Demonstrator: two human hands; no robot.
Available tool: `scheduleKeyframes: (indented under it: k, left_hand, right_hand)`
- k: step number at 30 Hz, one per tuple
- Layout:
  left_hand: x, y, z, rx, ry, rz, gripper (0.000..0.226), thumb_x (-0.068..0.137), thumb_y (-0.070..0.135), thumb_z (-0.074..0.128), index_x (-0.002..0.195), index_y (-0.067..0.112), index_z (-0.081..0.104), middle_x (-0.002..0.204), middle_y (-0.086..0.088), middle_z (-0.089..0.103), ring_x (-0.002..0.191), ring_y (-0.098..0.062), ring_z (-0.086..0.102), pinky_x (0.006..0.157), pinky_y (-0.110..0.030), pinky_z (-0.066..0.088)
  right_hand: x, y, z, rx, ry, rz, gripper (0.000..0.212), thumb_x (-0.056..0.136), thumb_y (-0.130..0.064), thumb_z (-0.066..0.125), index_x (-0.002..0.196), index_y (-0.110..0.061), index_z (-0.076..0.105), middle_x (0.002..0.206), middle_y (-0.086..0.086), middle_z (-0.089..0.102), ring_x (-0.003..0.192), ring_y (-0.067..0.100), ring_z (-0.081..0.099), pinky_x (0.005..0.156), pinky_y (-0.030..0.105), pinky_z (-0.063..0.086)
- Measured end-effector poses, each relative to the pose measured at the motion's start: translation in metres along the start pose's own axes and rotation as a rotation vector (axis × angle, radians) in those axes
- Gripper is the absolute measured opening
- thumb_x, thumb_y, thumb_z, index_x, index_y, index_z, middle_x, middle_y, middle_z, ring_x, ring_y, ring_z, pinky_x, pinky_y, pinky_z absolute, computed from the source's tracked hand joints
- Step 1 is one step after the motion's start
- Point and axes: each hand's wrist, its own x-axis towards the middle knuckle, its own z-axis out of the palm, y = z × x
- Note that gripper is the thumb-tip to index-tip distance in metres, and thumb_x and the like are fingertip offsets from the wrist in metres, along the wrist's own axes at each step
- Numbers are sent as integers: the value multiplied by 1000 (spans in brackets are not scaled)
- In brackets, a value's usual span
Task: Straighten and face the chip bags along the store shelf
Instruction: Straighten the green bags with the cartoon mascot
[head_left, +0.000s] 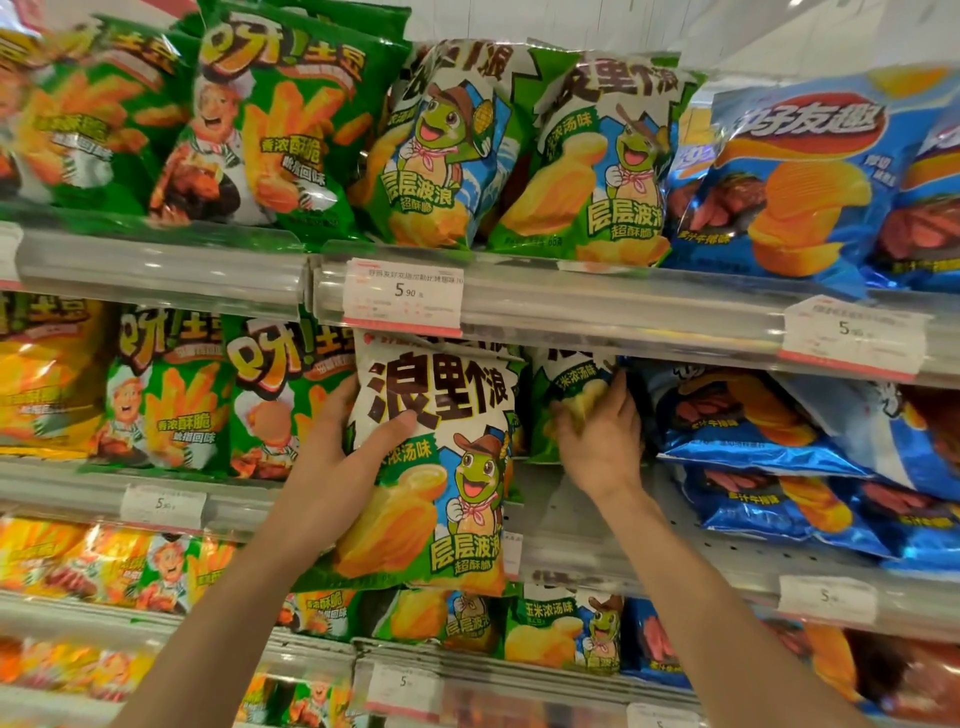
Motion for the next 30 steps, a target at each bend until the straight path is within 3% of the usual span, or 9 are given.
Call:
scheduleKeyframes:
  k: [5, 8, 14, 19, 20, 23, 26, 28, 30]
  left_hand:
    - [1, -3, 0, -2, 0, 2, 60, 89, 40, 68, 144, 38, 43, 120, 15, 67, 98, 1, 67, 76, -22, 52]
    - [0, -5, -1, 5, 3, 15, 62, 89, 40, 68, 145, 38, 42, 123, 14, 65, 102, -1, 65, 76, -21, 50]
    - [-2, -8, 9, 9, -8, 38, 61, 89, 38, 68, 145, 38, 42, 116, 24, 64, 90, 16, 64, 67, -8, 50]
    - [-3, -7, 41, 19, 22, 55, 53, 90, 36, 69, 130, 47, 37, 107, 33, 55, 80, 29, 55, 61, 0, 44]
    - [-3, -7, 48, 29, 19, 61, 52, 89, 39, 69, 128, 51, 35, 108, 35, 54, 82, 30, 54, 64, -1, 45]
    - [-3, -4, 64, 47, -50, 87, 56, 85, 54, 65, 133, 54, 36, 112, 35, 56, 93, 24, 57, 75, -7, 45]
    - [1, -4, 63, 54, -63, 110, 72, 83, 62, 57, 149, 39, 36, 118, 26, 58, 102, 13, 59, 84, -17, 48]
    - [6, -11, 58, 172, 34, 195, 64, 90, 61, 58, 146, 33, 42, 121, 17, 58, 107, 10, 57, 91, -25, 50]
    - [13, -22, 53, 322, 177, 292, 60, 88, 56, 59, 140, 27, 49, 132, 2, 51, 122, -9, 50, 101, -36, 45]
  right_hand:
    - [12, 0, 8, -22, -139, 25, 105, 91, -68, 49, 159, -15, -10, 168, 10, -3, 155, 29, 1, 123, 55, 3]
    - [13, 2, 0, 89, -138, 50, 103, 90, -70, 49, 160, -17, -5, 169, 5, 0, 155, 25, -3, 124, 53, 1]
    - [-23, -9, -30, 323, -89, -72, 69, 96, -60, 47, 150, -18, 34, 151, 3, 40, 141, 23, 37, 118, 47, 32]
    - [-75, -34, -56, 526, -300, -14, 59, 90, -70, 43, 140, -41, 36, 120, -29, 57, 109, -13, 56, 93, 12, 46]
    - [-80, -37, -56, 576, -338, 21, 59, 88, -70, 47, 138, -42, 34, 115, -30, 58, 106, -12, 58, 90, 14, 49]
    - [-77, -36, -51, 652, -313, 71, 59, 90, -56, 61, 138, -39, 32, 115, -20, 63, 106, -5, 61, 88, 18, 51]
    - [-55, -30, -57, 708, -220, 79, 59, 95, -45, 62, 144, -22, 40, 119, -11, 65, 107, -2, 64, 89, 16, 50]
    - [-40, -26, -58, 652, -131, 2, 48, 98, -38, 60, 140, -22, 43, 115, -13, 65, 100, -5, 63, 81, 9, 47]
    - [-27, -22, -54, 514, -46, -61, 47, 99, -39, 57, 141, -23, 40, 122, -9, 61, 111, 5, 59, 89, 15, 46]
